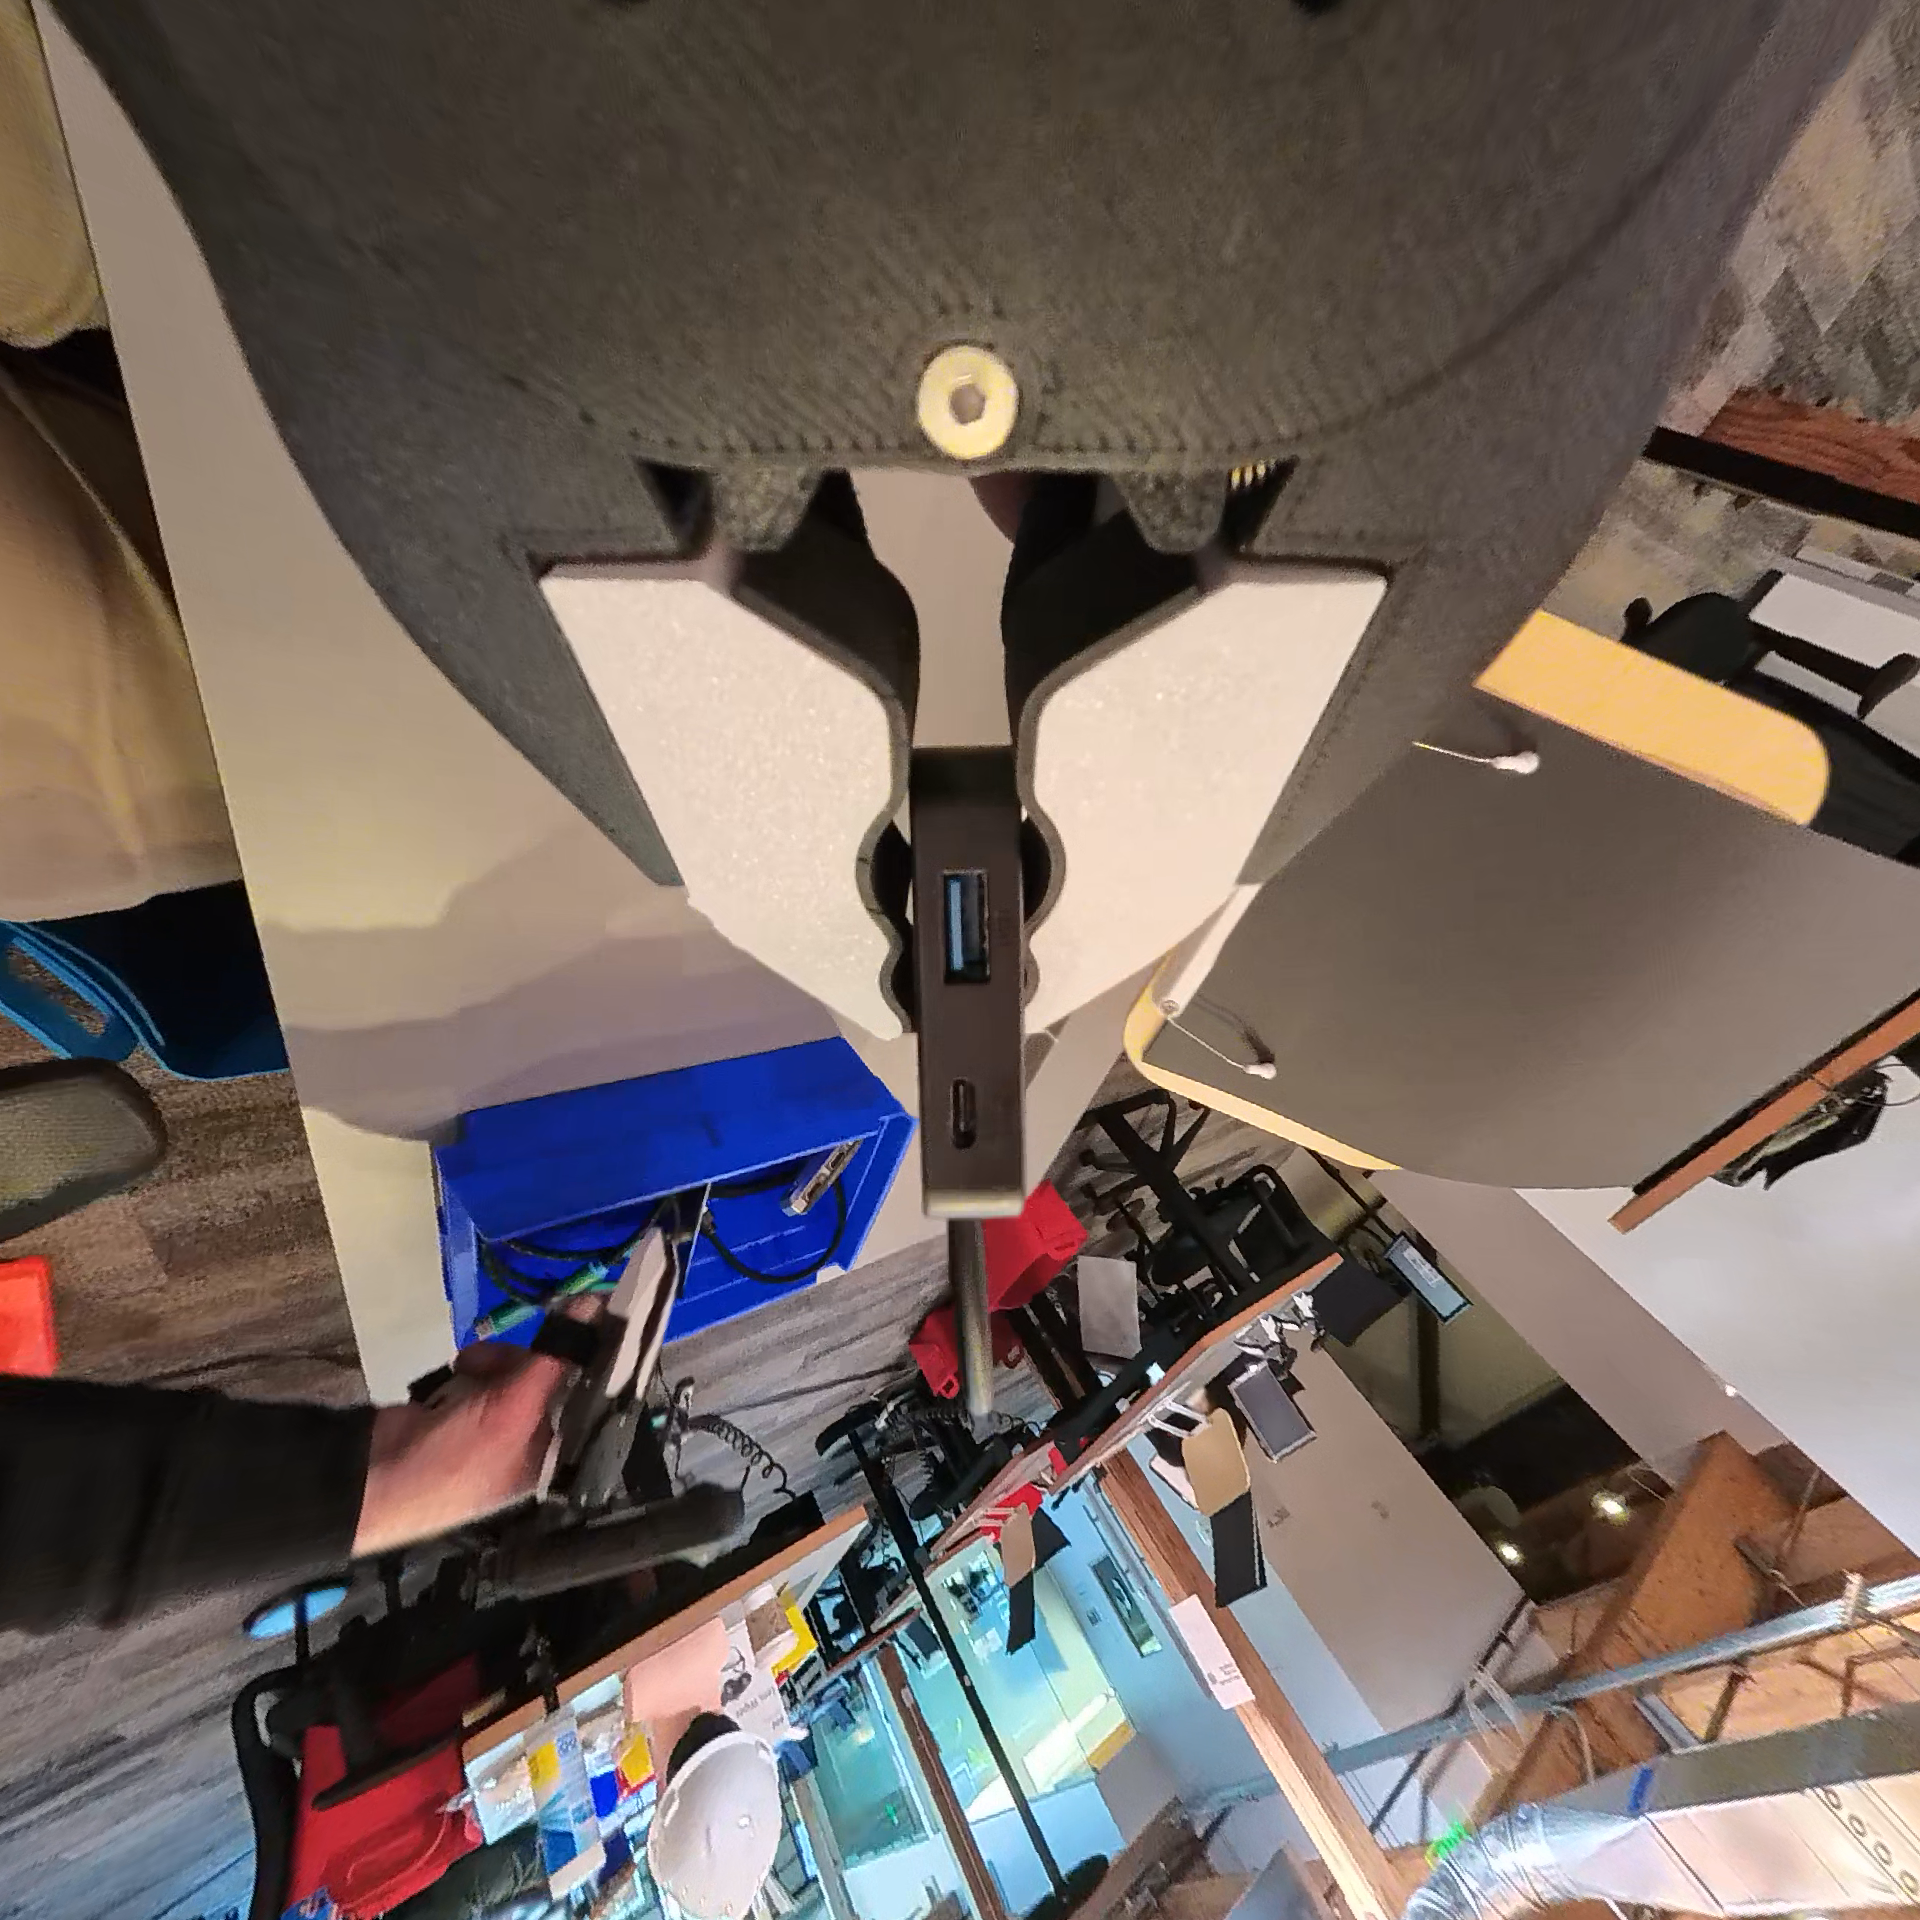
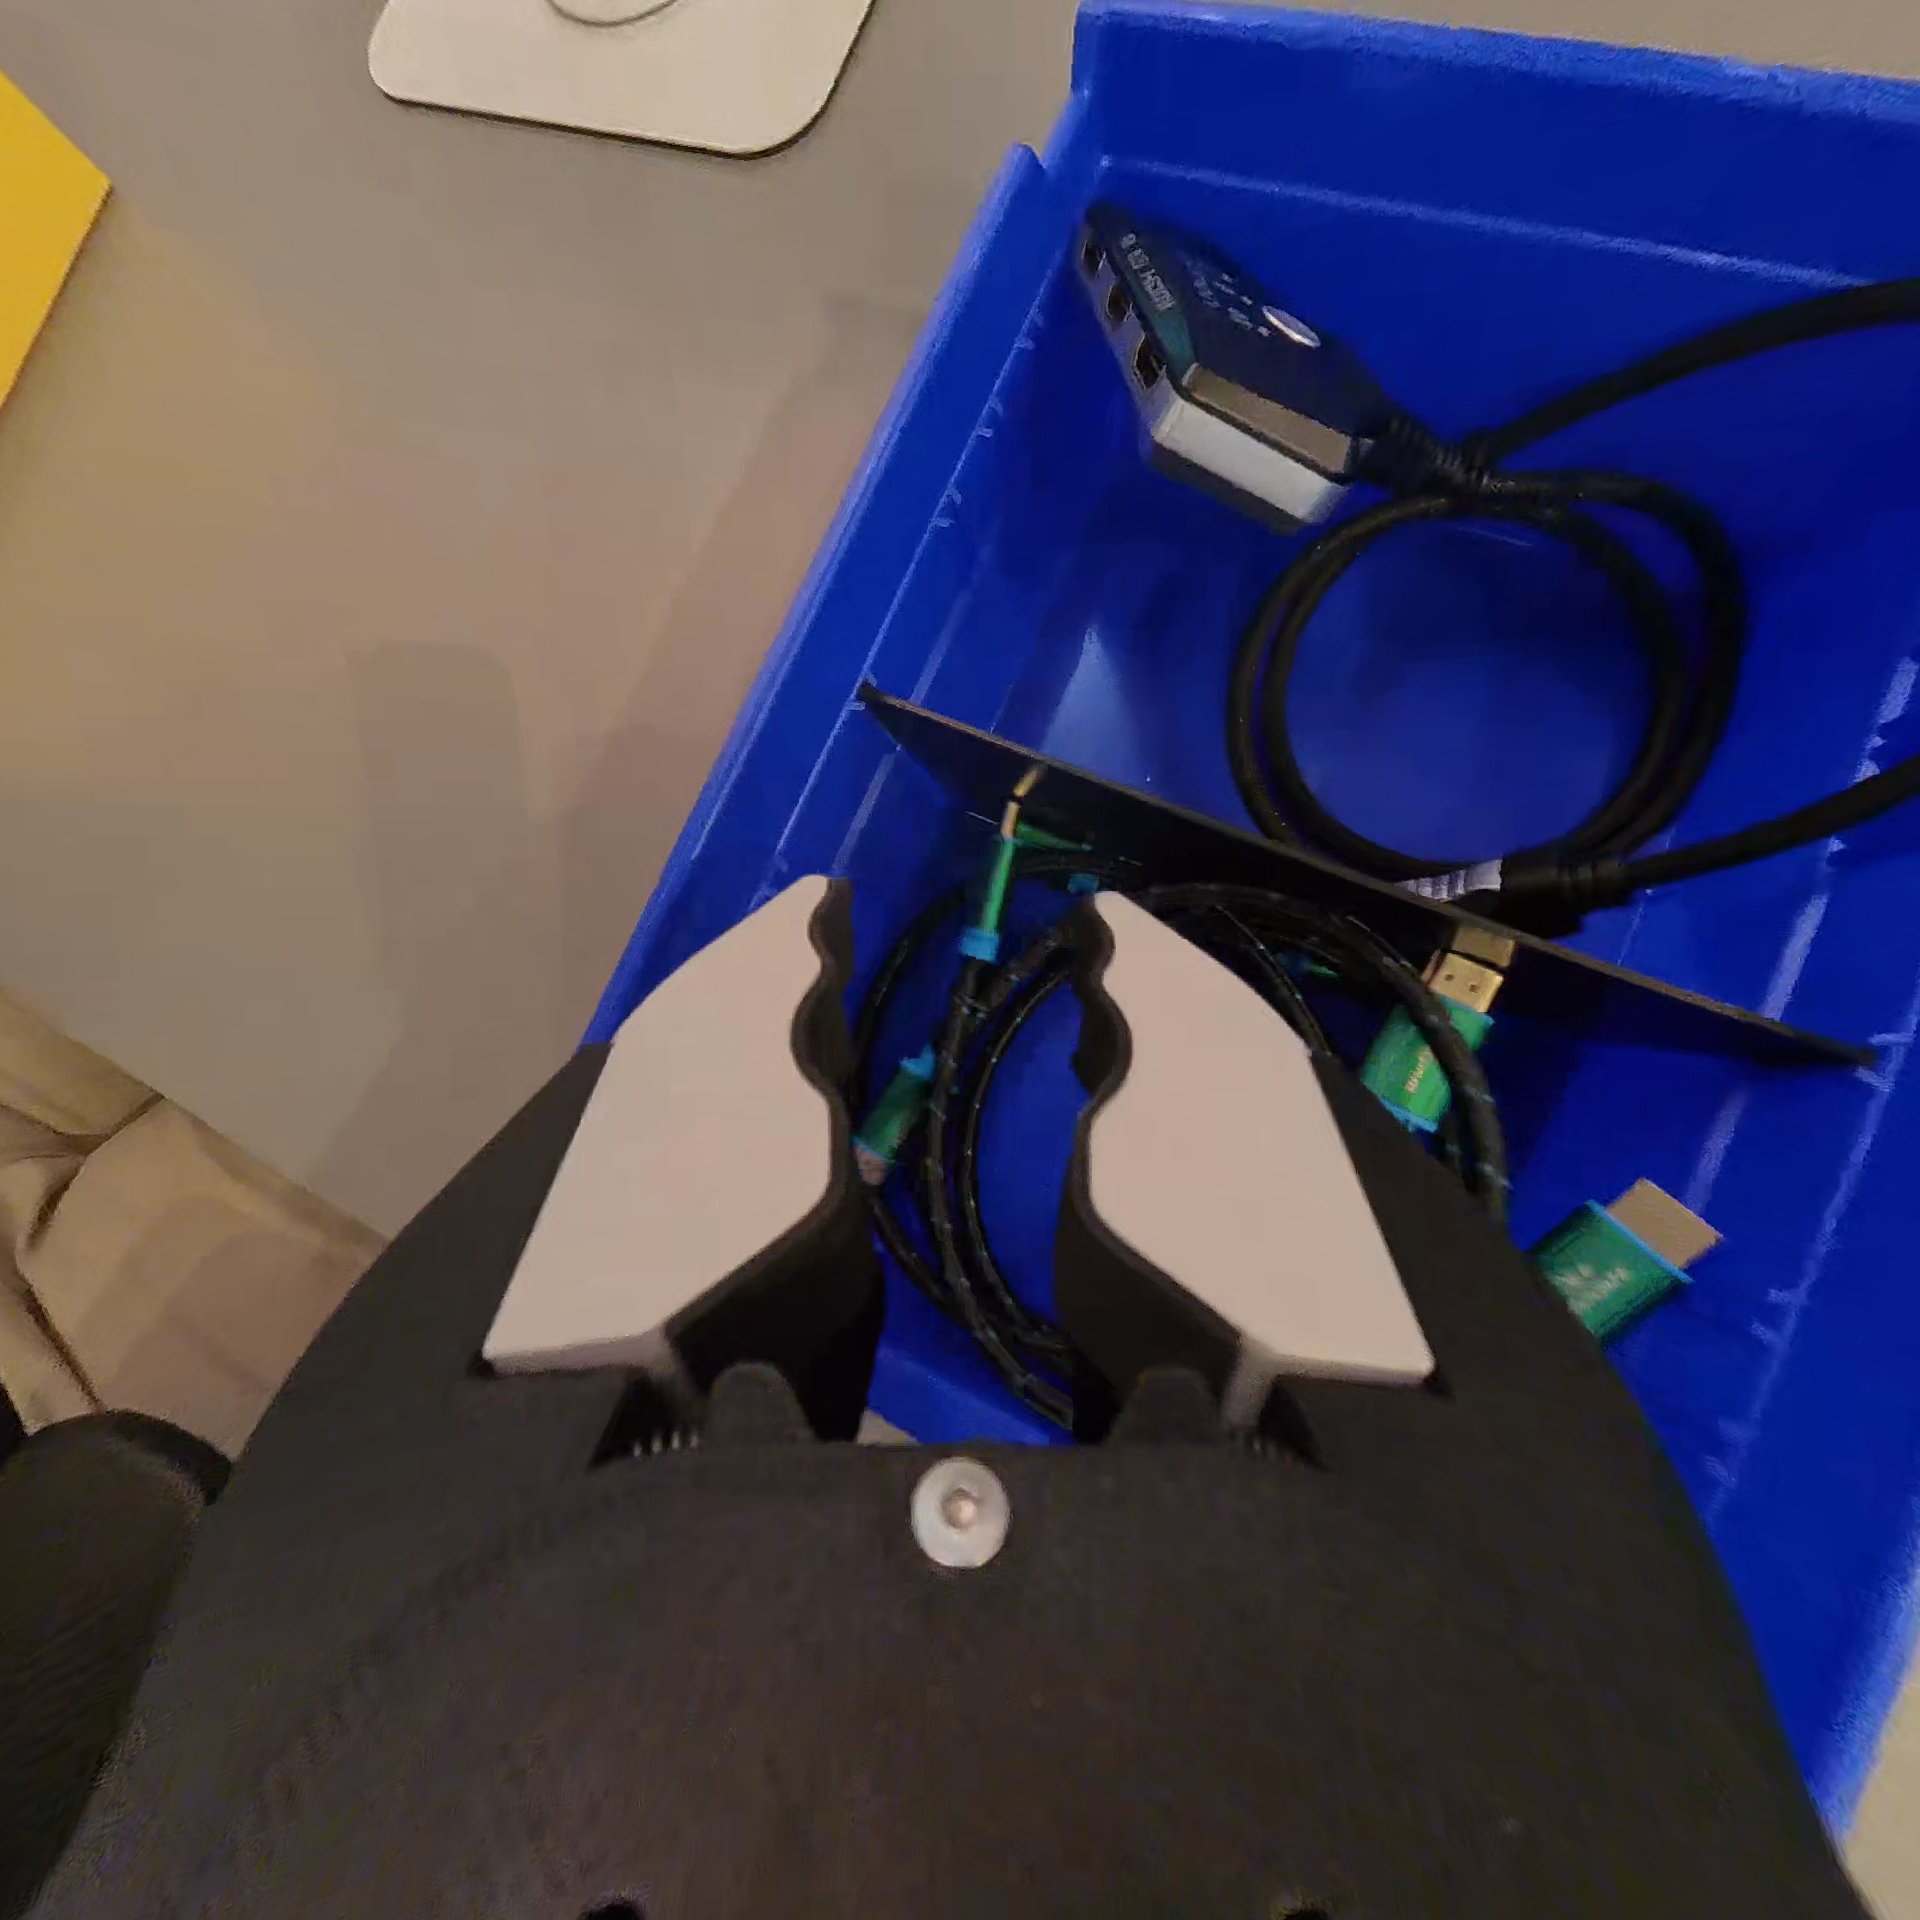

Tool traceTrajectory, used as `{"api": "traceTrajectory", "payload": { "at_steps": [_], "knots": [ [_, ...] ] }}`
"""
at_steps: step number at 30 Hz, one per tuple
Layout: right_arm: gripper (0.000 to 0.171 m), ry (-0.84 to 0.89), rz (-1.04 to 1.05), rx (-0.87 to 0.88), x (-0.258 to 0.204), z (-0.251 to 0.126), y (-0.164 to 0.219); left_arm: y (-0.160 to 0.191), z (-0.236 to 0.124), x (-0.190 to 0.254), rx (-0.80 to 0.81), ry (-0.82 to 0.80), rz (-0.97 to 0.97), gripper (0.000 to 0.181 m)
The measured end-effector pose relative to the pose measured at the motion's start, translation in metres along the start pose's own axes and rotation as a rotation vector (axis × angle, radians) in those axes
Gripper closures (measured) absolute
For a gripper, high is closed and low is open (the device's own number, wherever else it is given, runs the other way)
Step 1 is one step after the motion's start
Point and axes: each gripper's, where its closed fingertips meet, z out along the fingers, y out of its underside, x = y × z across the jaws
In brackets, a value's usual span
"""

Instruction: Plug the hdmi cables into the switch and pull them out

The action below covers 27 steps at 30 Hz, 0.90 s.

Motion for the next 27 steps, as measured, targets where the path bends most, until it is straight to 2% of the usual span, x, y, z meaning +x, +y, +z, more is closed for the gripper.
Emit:
{"api": "traceTrajectory", "payload": {
  "at_steps": [1,3,5,10,13,16,21,24,27],
  "knots": [
    [0.134,0.009,-0.021,0.007,-0.001,-0.006,-0.004,0.003,0.002,0.003,-0.01,0.011,-0.002,0.168],
    [0.137,0.056,-0.09,0.059,-0.006,-0.025,-0.02,0.006,0.006,0.007,-0.012,0.026,-0.01,0.168],
    [0.134,0.053,-0.218,0.139,-0.032,-0.045,-0.045,0.007,0.012,0.011,-0.007,0.043,-0.022,0.168],
    [0.127,-0.117,-0.693,0.453,-0.18,-0.082,-0.111,0.016,0.03,0.031,-0.062,0.084,0.005,0.168],
    [0.126,-0.193,-0.987,0.531,-0.271,-0.079,-0.116,0.021,0.039,0.044,-0.102,0.108,0.034,0.168],
    [0.134,-0.207,-1.215,0.58,-0.333,-0.064,-0.115,0.023,0.044,0.056,-0.138,0.139,0.057,0.168],
    [0.143,-0.318,-1.273,0.545,-0.377,-0.037,-0.114,0.023,0.047,0.067,-0.182,0.156,0.124,0.168],
    [0.154,-0.36,-1.295,0.513,-0.386,-0.024,-0.108,0.03,0.049,0.073,-0.239,0.161,0.184,0.168],
    [0.157,-0.389,-1.296,0.481,-0.385,-0.016,-0.101,0.037,0.049,0.075,-0.275,0.167,0.21,0.168]
  ]
}}
